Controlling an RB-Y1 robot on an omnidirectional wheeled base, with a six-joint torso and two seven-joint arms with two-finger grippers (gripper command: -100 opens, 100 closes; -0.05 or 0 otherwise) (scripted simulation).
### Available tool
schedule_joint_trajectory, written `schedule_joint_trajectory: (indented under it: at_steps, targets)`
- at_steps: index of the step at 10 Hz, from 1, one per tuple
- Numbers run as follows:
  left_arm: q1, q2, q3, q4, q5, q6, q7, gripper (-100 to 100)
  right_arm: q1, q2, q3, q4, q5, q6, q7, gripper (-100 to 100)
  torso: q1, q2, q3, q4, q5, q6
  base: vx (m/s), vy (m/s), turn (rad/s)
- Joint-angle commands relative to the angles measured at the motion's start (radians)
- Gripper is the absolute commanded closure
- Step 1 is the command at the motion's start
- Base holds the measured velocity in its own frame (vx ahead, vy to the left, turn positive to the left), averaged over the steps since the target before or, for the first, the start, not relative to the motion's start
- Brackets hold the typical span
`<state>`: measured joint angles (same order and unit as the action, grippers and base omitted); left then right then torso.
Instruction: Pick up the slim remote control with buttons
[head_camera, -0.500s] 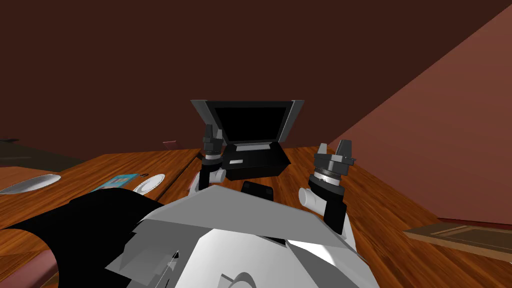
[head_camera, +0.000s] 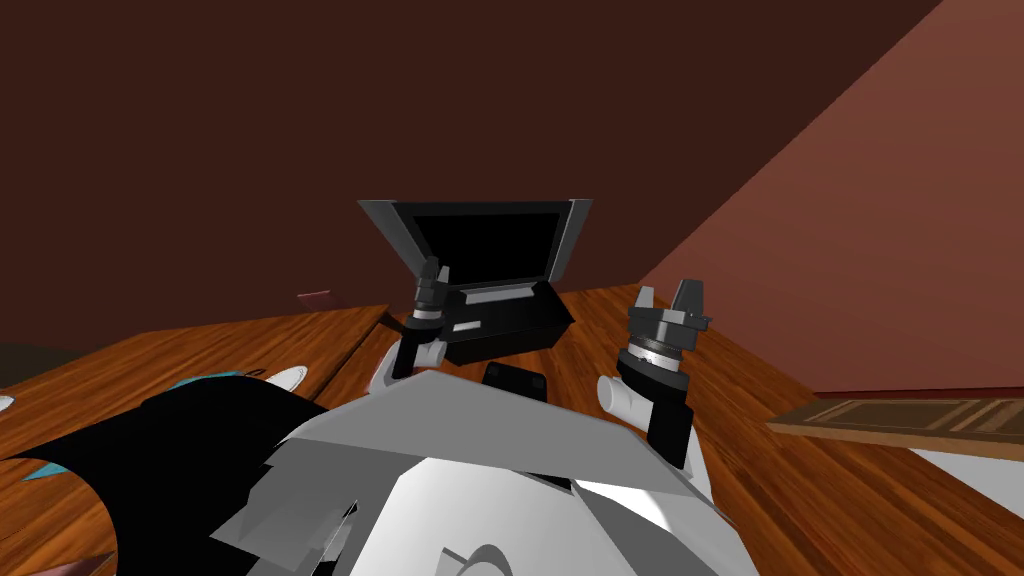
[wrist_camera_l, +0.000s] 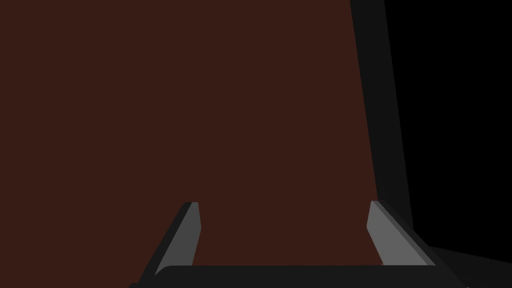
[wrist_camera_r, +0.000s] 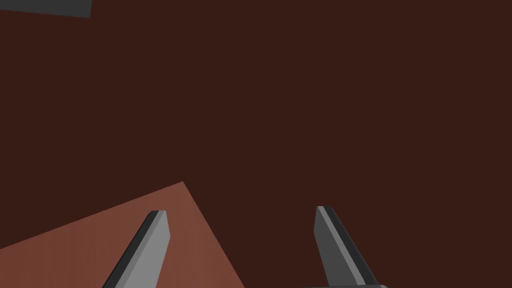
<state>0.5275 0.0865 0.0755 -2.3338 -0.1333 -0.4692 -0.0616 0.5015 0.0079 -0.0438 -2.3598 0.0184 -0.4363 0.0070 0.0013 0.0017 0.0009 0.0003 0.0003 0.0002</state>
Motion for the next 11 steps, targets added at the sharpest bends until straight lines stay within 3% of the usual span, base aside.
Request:
schedule_joint_trajectory:
  at_steps: [1, 3, 6, 11]
  targets:
    - [0.001, 0.037, 0.034, 0.047, 0.005, 0.028, 0.008, -100, 0.0, 0.0, 0.0, 0.0, 0.0, 0.0, 0.0, 0, 0.0, 0.0, 0.0, 0.0, 0.0, 0.0, -0.035, 0.008, -0.219]
    - [0.011, 0.073, 0.063, 0.098, 0.01, 0.082, 0.014, -100, 0.0, 0.0, 0.0, 0.0, 0.0, 0.0, 0.0, 0, 0.0, 0.001, 0.001, 0.0, 0.0, 0.0, -0.045, 0.011, -0.307]
    - [0.015, 0.09, 0.077, 0.129, 0.016, 0.113, 0.018, -100, 0.0, 0.0, 0.0, 0.0, 0.0, 0.0, 0.0, 0, -0.001, 0.0, 0.0, 0.0, 0.0, 0.0, -0.027, 0.004, -0.156]
    - [0.032, 0.159, 0.125, 0.276, 0.066, 0.248, 0.047, -100, 0.0, 0.0, 0.0, 0.0, 0.0, 0.0, 0.0, 0, 0.001, 0.0, 0.0, 0.0, 0.0, -0.001, -0.03, 0.014, -0.264]
